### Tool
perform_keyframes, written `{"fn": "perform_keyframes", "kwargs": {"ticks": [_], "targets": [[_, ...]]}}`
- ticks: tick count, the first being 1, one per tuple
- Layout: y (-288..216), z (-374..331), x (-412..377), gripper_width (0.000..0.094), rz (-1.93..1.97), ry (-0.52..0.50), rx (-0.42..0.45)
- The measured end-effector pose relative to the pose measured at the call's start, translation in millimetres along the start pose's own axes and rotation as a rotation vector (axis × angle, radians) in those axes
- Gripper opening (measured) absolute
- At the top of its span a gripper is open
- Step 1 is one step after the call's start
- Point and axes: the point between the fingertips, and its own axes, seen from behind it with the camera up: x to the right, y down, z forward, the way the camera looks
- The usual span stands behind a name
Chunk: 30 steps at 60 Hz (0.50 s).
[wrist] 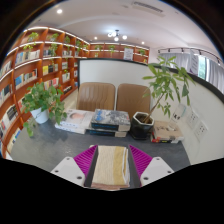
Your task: Fold towel
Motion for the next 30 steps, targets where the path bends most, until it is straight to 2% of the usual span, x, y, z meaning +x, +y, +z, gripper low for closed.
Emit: {"fn": "perform_keyframes", "kwargs": {"ticks": [6, 18, 30], "targets": [[-35, -46, -16, 0.0692, 0.024, -0.01, 0.064], [-54, -130, -60, 0.0701, 0.063, -0.061, 0.145], [-28, -181, -92, 0.0705, 0.021, -0.054, 0.136]]}}
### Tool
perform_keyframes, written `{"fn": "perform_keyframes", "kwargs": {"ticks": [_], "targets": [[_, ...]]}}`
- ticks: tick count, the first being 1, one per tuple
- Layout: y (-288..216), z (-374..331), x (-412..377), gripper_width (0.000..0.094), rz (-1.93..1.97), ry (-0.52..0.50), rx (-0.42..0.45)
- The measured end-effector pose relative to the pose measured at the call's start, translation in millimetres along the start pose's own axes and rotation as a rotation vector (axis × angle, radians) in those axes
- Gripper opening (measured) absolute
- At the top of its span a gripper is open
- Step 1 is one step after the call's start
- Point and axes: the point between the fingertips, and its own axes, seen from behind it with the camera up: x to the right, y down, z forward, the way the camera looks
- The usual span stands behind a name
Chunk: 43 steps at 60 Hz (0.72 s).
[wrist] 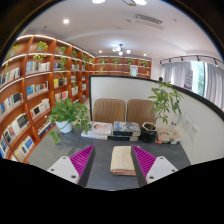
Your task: Fold towel
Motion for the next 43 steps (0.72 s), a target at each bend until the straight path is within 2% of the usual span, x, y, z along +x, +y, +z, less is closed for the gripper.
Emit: {"fn": "perform_keyframes", "kwargs": {"ticks": [19, 43], "targets": [[22, -49, -32, 0.0705, -0.017, -0.008, -0.004], [30, -60, -28, 0.0704, 0.007, 0.007, -0.008]]}}
